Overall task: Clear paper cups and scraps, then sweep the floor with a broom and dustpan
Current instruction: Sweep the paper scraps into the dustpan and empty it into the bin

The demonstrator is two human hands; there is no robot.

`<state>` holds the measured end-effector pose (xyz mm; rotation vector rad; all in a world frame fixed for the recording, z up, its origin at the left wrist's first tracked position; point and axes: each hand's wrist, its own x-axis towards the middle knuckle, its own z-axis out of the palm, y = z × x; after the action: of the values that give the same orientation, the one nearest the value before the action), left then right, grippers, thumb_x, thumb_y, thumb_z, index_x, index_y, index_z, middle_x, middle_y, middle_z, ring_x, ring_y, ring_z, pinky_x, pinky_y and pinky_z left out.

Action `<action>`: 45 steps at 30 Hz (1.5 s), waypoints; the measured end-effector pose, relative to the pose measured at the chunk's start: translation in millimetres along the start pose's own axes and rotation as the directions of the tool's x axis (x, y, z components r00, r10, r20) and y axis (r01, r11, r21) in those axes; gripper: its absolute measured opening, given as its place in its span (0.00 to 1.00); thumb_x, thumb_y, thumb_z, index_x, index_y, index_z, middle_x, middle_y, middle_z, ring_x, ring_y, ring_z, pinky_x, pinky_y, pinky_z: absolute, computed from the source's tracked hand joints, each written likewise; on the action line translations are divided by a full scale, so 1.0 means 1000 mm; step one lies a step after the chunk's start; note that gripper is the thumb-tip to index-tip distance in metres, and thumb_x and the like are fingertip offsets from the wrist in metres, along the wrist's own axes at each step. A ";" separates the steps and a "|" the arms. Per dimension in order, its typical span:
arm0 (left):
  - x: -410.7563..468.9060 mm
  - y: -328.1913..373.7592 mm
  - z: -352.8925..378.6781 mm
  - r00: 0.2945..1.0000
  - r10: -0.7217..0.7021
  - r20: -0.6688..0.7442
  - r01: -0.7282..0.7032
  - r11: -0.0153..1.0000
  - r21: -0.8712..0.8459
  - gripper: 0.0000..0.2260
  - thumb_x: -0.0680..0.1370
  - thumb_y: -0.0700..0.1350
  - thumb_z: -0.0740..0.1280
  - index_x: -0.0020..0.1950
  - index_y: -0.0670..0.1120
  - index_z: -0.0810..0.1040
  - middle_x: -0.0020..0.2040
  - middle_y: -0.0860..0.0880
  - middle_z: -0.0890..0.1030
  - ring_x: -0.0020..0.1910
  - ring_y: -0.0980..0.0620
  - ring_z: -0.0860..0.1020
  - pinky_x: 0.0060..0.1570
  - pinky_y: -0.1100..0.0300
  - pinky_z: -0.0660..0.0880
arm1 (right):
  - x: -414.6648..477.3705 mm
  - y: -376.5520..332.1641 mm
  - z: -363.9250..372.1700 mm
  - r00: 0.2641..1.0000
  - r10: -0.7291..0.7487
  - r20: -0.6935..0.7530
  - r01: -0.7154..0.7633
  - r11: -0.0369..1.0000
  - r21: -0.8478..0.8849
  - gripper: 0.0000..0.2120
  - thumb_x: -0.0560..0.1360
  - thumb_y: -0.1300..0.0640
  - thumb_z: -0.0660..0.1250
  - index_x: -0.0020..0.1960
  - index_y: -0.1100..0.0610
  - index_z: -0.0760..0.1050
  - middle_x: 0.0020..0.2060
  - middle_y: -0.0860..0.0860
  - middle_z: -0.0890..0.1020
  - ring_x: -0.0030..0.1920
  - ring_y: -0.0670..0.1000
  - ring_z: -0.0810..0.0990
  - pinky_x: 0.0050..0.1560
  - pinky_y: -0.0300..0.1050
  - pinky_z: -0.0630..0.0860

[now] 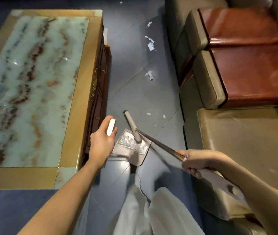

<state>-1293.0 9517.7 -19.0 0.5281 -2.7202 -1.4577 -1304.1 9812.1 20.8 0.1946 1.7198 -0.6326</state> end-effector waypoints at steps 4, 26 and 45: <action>0.024 0.011 0.000 0.999 0.035 0.009 -0.035 0.999 0.001 0.15 0.79 0.46 0.66 0.56 0.67 0.68 0.41 0.48 0.79 0.36 0.45 0.78 0.38 0.46 0.79 | 0.000 -0.005 -0.027 0.997 -0.024 -0.074 0.034 0.990 0.139 0.20 0.74 0.67 0.58 0.62 0.49 0.69 0.23 0.50 0.72 0.22 0.45 0.70 0.24 0.37 0.70; 0.159 0.054 0.073 0.993 0.022 0.116 -0.033 0.995 0.097 0.15 0.80 0.48 0.64 0.61 0.66 0.67 0.45 0.45 0.80 0.39 0.45 0.78 0.40 0.49 0.78 | 0.106 -0.017 -0.130 0.986 0.098 -0.132 -0.110 0.990 -0.091 0.31 0.74 0.69 0.59 0.74 0.54 0.56 0.32 0.57 0.77 0.28 0.51 0.76 0.27 0.41 0.75; 0.159 0.064 0.060 0.999 0.005 -0.046 -0.008 0.999 -0.053 0.16 0.79 0.46 0.66 0.57 0.67 0.69 0.42 0.60 0.77 0.35 0.53 0.78 0.37 0.51 0.79 | 0.044 -0.047 -0.193 0.998 0.043 -0.036 -0.042 0.998 0.050 0.24 0.77 0.64 0.61 0.67 0.46 0.61 0.22 0.48 0.74 0.21 0.43 0.70 0.23 0.36 0.71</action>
<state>-1472.0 9551.8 -24.6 0.5431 -2.6380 -1.4918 -1501.2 9862.3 16.8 0.2785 1.7326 -0.6437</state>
